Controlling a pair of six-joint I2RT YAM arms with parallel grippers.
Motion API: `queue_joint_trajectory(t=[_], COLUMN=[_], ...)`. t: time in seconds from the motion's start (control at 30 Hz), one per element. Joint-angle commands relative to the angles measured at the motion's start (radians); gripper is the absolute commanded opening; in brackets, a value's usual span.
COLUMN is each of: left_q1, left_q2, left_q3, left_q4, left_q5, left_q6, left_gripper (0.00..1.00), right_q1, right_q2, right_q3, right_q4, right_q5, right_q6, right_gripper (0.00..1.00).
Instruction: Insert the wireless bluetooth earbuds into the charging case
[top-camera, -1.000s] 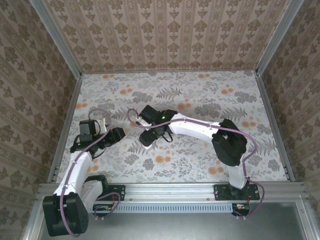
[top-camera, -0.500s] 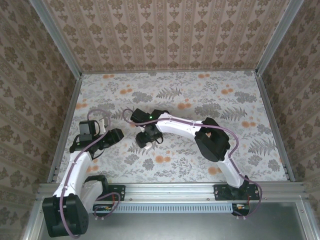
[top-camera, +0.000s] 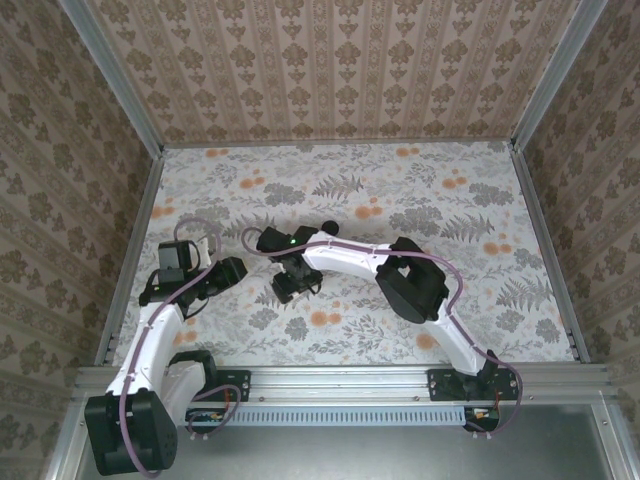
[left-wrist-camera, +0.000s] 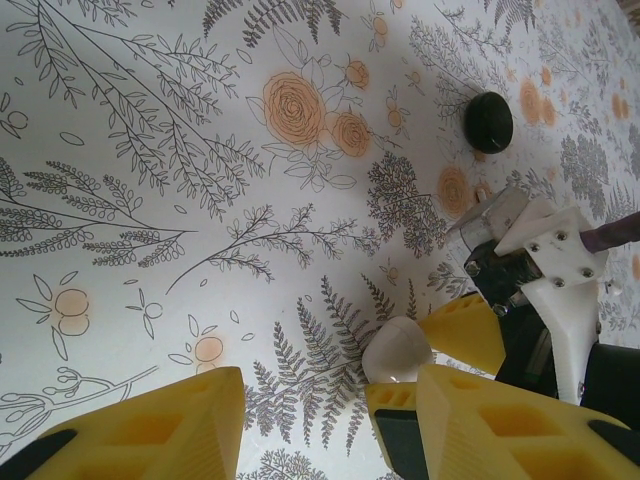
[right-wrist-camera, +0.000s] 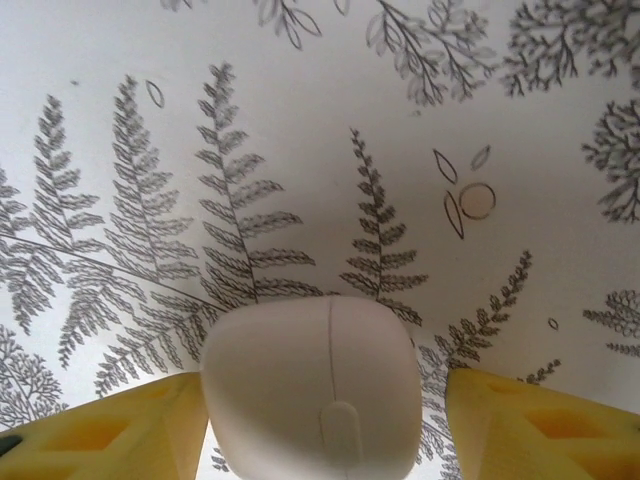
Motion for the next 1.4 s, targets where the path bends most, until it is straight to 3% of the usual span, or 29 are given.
queue_joint_trajectory(t=[0.0, 0.27, 0.57, 0.67, 0.9, 1.07, 1.37], left_q1=[0.004, 0.004, 0.004, 0.004, 0.002, -0.080, -0.341], left_q2=[0.006, 0.010, 0.011, 0.002, -0.021, -0.008, 0.080], left_q3=[0.006, 0.010, 0.028, 0.030, 0.010, 0.067, 0.222], left_q4=[-0.001, 0.000, 0.025, 0.057, 0.262, 0.286, 0.286], left_q5=[0.007, 0.006, 0.035, 0.071, 0.310, 0.364, 0.354], left_q6=[0.012, 0.014, 0.014, 0.005, -0.080, -0.084, -0.079], left_gripper=[0.49, 0.48, 0.48, 0.48, 0.47, 0.50, 0.50], right_q1=[0.009, 0.019, 0.015, 0.006, -0.031, -0.038, -0.042], right_q2=[0.042, 0.036, -0.107, -0.183, -0.405, -0.552, -0.770], right_q3=[0.039, 0.043, -0.057, -0.106, -0.226, -0.321, -0.502], right_q4=[-0.042, -0.073, -0.032, 0.017, 0.125, 0.212, 0.387], right_q5=[0.022, 0.070, 0.117, 0.105, 0.051, 0.021, -0.013], right_q6=[0.016, -0.034, -0.138, -0.192, -0.382, -0.498, -0.647], right_gripper=[0.60, 0.50, 0.41, 0.40, 0.37, 0.36, 0.37])
